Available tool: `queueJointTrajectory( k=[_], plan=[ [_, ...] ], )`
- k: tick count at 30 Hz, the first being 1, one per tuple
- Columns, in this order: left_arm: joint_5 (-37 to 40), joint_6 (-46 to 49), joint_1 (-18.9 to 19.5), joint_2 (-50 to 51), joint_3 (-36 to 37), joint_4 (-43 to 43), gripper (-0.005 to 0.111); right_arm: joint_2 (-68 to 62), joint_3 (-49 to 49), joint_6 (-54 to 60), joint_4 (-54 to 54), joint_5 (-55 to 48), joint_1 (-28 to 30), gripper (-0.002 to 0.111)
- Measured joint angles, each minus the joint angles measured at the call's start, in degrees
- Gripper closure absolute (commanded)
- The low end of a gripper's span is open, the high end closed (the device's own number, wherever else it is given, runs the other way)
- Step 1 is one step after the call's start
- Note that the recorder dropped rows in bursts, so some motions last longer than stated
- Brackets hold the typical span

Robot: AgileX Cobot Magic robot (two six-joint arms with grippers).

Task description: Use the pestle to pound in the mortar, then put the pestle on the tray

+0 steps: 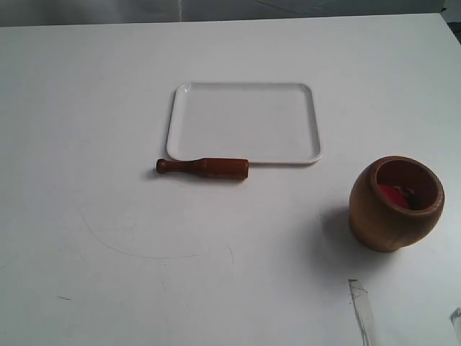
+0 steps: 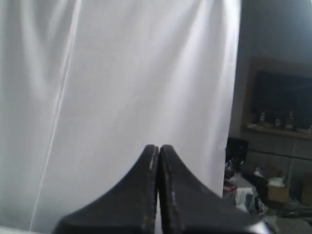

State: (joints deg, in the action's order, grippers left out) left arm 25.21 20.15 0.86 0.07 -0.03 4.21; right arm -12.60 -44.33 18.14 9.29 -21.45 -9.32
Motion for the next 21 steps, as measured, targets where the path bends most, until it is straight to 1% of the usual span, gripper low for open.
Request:
queueJointTrajectory(
  k=[2,6,7,8,9,10,12,13,14,16,19,21],
  plan=[
    [0.0,0.0,0.0,0.0,0.0,0.0,0.107,-4.23,-3.02,10.36,6.9,-5.91,0.0,0.108],
    [0.0,0.0,0.0,0.0,0.0,0.0,0.107,-13.66,-6.79,26.33,20.49,-17.83,0.0,0.108],
    [0.0,0.0,0.0,0.0,0.0,0.0,0.107,-19.06,-7.38,32.11,26.82,-22.36,0.0,0.108],
    [0.0,0.0,0.0,0.0,0.0,0.0,0.107,-21.24,-7.49,34.45,29.08,-23.75,0.0,0.108],
    [0.0,0.0,0.0,0.0,0.0,0.0,0.107,-26.62,-7.49,38.32,33.42,-26.34,-0.15,0.108],
    [0.0,0.0,0.0,0.0,0.0,0.0,0.107,-28.71,-7.49,39.52,34.62,-26.98,-0.56,0.108],
    [0.0,0.0,0.0,0.0,0.0,0.0,0.107,-36.25,-7.49,42.55,36.86,-27.74,-3.13,0.108],
    [0.0,0.0,0.0,0.0,0.0,0.0,0.107,-41.37,-7.49,44.12,37.14,-27.74,-6.14,0.108],
    [0.0,0.0,0.0,0.0,0.0,0.0,0.107,-43.44,-7.49,44.91,37.14,-27.62,-7.55,0.108],
    [0.0,0.0,0.0,0.0,0.0,0.0,0.107,-52.23,-7.49,46.64,36.4,-24.91,-15.25,0.108],
    [0.0,0.0,0.0,0.0,0.0,0.0,0.107,-63.17,-7.49,47.24,30.62,-18.77,-24.74,0.108],
    [0.0,0.0,0.0,0.0,0.0,0.0,0.107,-70.41,-10.12,45.97,25.81,-17.18,-29.76,0.108]
  ],
)
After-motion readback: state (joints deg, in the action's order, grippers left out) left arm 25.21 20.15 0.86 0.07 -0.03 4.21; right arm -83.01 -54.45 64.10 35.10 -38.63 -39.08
